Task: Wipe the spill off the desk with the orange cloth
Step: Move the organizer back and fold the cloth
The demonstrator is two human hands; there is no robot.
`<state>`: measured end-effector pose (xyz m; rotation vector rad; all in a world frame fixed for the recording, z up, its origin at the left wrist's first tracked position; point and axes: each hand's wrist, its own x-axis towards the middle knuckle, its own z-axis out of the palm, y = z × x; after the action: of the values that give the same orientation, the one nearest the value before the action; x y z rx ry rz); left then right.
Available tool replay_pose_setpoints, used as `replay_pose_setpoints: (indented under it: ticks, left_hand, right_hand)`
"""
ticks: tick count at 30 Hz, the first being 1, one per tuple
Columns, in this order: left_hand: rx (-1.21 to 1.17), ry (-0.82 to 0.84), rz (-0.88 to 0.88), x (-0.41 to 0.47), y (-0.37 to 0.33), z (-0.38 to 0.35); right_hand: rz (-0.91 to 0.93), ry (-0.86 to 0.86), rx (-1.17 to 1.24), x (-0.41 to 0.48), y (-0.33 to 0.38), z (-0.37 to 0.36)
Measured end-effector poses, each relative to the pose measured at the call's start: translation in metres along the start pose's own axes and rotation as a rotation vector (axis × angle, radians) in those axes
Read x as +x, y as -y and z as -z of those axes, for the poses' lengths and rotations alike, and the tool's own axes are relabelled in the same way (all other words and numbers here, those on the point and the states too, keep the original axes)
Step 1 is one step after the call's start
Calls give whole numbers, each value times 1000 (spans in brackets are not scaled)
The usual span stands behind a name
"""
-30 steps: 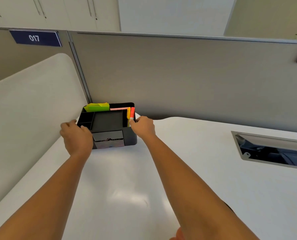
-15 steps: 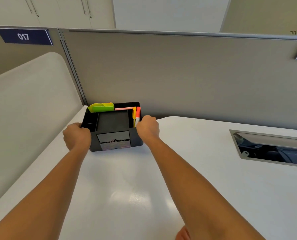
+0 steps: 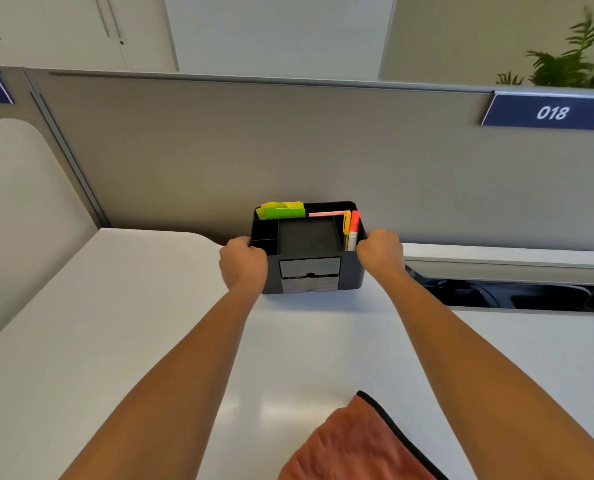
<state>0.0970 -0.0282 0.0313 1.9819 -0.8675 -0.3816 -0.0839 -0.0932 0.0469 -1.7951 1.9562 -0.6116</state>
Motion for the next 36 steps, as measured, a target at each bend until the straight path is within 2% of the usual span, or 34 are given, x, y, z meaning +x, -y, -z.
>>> replay_pose_setpoints:
  ticks: [9, 23, 27, 29, 30, 32, 34, 36]
  left_hand:
    - [-30, 68, -53, -24, -23, -67]
    - [10, 53, -100, -36, -24, -73]
    - [89, 129, -88, -46, -11, -56]
    - [55, 195, -60, -50, 1, -47]
    - [29, 223, -48, -54, 6, -41]
    - [-12, 272, -41, -64, 14, -32]
    - [-31, 368, -7, -74, 19, -26]
    - [-33, 543, 88, -88, 26, -19]
  right_hand:
    - [-88, -79, -14, 26, -67, 20]
    - [-74, -17, 30, 27, -83, 24]
    - [-1, -216, 126, -5, -80, 30]
    - [72, -288, 187, -28, -81, 28]
    - [103, -262, 214, -42, -84, 27]
    - [134, -76, 238, -72, -91, 21]
    - [117, 240, 118, -101, -99, 15]
    - [103, 526, -82, -129, -108, 7]
